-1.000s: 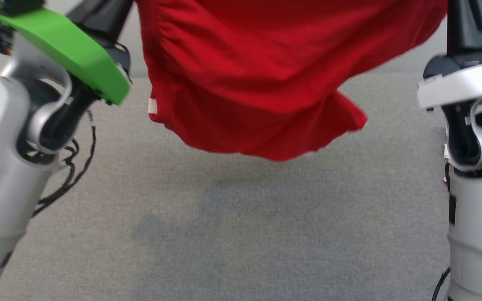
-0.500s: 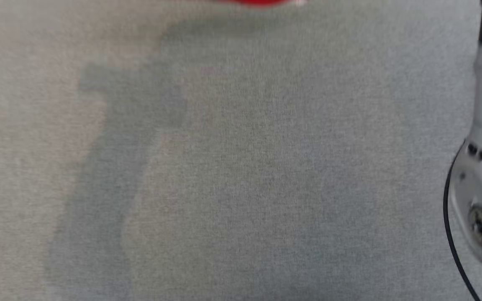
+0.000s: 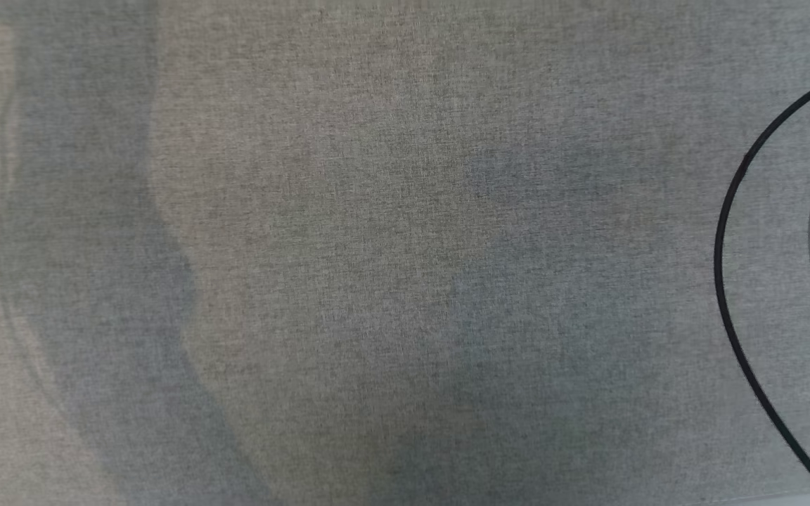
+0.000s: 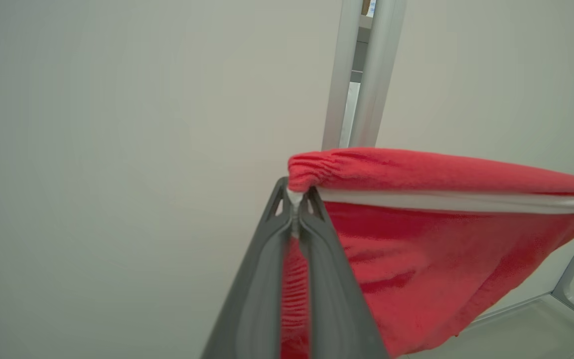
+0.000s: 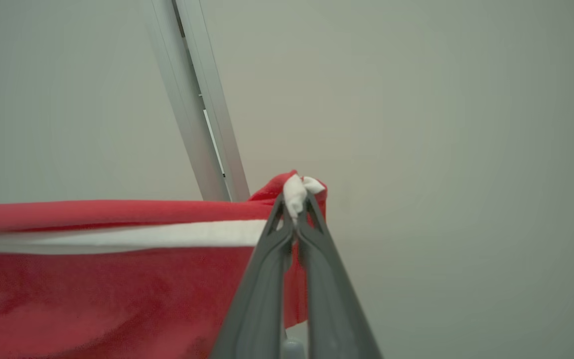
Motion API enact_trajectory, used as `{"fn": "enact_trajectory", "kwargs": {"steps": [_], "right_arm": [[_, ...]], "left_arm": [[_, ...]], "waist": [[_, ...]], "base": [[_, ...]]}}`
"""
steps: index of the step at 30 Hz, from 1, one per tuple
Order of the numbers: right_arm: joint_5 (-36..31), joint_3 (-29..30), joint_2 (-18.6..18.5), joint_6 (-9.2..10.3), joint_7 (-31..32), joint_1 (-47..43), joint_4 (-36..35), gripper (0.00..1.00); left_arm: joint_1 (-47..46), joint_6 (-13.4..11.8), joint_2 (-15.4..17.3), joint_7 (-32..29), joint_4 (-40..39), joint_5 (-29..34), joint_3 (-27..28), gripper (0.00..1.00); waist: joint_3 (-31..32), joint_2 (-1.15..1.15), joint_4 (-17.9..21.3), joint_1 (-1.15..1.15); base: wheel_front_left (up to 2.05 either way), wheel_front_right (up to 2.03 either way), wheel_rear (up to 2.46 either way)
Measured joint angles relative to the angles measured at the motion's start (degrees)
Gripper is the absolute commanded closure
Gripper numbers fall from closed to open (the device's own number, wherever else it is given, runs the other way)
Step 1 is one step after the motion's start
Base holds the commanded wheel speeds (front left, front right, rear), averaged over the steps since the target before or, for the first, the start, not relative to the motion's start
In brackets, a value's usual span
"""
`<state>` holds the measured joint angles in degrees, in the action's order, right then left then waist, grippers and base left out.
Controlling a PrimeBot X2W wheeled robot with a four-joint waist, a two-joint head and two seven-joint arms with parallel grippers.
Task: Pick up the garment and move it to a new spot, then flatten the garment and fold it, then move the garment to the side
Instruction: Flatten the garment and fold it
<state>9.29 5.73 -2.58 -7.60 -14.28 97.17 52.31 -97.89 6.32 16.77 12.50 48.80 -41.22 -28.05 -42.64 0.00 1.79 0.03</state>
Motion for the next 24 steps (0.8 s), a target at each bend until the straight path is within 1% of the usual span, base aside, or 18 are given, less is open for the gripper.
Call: {"fn": "enact_trajectory", "kwargs": {"steps": [3, 6, 10, 12, 15, 17, 19, 21, 24], "right_arm": [[0.5, -1.3, -0.1, 0.03, -0.5, -2.8, 4.1, 1.00], [1.0, -2.0, -0.1, 0.04, -0.5, -7.0, 6.3, 1.00], [0.1, -3.5, -0.1, 0.05, -0.7, -12.1, 8.1, 1.00], [0.3, -4.3, -0.6, 0.05, -0.7, -15.2, 9.4, 1.00], [1.3, -6.5, -1.7, 0.05, -0.3, -18.6, 11.6, 1.00], [2.3, -8.2, -2.4, 0.05, 0.7, -20.4, 12.5, 1.00], [4.6, -10.5, -3.0, 0.04, 2.5, -23.0, 13.1, 1.00], [7.1, -13.0, -3.5, 0.04, 4.4, -25.9, 13.1, 1.00], [10.8, -17.9, -5.4, 0.04, 8.4, -30.9, 11.7, 1.00]], "left_arm": [[2.5, 0.8, -1.5, 1.2, 2.9, -0.4, -1.6, 1.00], [7.0, 1.1, -2.5, 1.8, 4.4, -1.1, -3.3, 1.00], [13.6, 1.1, -2.4, 2.3, 1.8, -1.7, -8.5, 1.00], [18.1, 1.1, -1.5, 2.3, 0.0, -3.0, -11.1, 1.00], [23.4, 1.1, 1.2, 2.4, -3.0, -4.5, -14.3, 1.00], [26.5, 1.2, 2.4, 2.4, -5.2, -5.5, -15.3, 1.00], [30.5, 1.2, 2.9, 2.4, -6.6, -8.7, -15.2, 1.00], [34.2, 1.2, 3.5, 2.4, -7.9, -9.2, -16.7, 1.00], [38.6, 1.2, 4.2, 2.4, -9.6, -9.9, -19.2, 1.00]], "waist": [[-2.0, 0.00, 0.1, 0.00], [-2.3, 0.00, -0.3, -0.01], [-1.0, 0.00, -0.7, -0.01], [0.3, 0.00, -0.9, -0.01], [2.8, 0.00, -1.3, -0.02], [4.6, 0.00, -1.7, -0.03], [6.8, 0.00, -2.0, -0.03], [8.9, 0.00, -2.3, -0.03], [12.3, 0.00, -2.8, -0.03]], "base": [[0.00, 0.00, 0.00], [0.00, 0.00, 0.00], [0.00, 0.00, 0.00], [0.00, 0.00, 0.00], [0.00, 0.00, 0.00], [0.00, 0.00, 0.00], [0.00, 0.00, 0.00], [0.00, 0.00, 0.00], [0.00, 0.00, 0.00]]}}
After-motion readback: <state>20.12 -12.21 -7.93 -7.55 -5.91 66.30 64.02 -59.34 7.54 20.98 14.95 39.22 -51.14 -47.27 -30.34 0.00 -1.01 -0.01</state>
